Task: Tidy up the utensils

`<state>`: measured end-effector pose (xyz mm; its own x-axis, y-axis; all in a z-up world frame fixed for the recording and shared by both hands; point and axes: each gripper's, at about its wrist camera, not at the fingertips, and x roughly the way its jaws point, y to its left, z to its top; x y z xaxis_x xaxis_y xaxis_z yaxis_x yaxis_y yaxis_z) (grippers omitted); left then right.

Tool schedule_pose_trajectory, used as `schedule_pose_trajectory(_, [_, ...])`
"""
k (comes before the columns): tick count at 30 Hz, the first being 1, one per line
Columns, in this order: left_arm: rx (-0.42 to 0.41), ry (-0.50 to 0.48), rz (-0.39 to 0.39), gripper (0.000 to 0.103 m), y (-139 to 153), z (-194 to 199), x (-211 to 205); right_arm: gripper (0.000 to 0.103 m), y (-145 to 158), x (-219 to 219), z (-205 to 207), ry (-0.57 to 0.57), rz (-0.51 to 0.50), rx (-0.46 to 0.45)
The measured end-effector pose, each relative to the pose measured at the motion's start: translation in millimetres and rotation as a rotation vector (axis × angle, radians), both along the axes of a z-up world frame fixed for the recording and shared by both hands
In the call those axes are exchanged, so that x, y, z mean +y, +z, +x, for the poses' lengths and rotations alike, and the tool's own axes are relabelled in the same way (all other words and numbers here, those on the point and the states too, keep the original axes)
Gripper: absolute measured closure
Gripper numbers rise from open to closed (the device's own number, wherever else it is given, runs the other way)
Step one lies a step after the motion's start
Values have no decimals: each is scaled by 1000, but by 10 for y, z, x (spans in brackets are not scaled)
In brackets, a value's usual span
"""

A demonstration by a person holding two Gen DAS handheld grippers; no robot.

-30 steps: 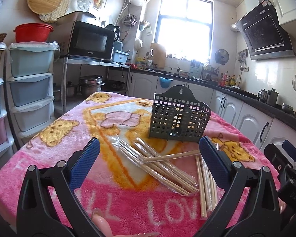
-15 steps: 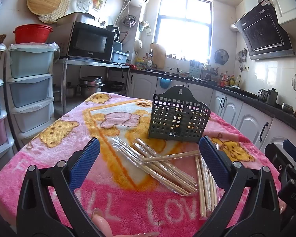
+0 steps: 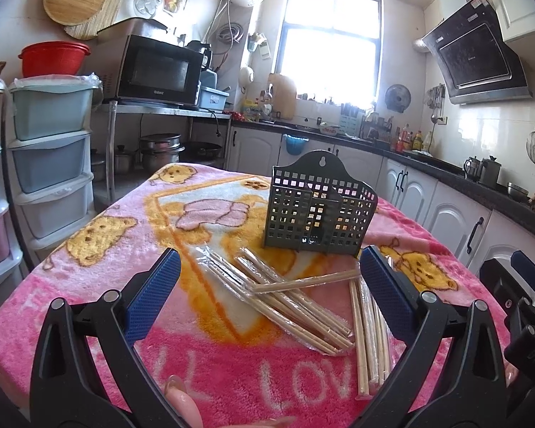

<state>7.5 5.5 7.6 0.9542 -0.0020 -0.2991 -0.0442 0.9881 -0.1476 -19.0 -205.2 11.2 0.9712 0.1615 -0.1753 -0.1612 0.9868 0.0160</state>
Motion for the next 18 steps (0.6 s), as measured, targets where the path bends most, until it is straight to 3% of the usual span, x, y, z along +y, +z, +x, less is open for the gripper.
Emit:
schedule_pose_trajectory(8, [36, -4, -9, 10, 34, 151, 11, 6, 57, -54, 71, -1, -10, 14])
schedule_pose_trajectory(18, [43, -121, -46, 10, 84, 328, 13, 6, 181, -205, 237, -40, -22, 3])
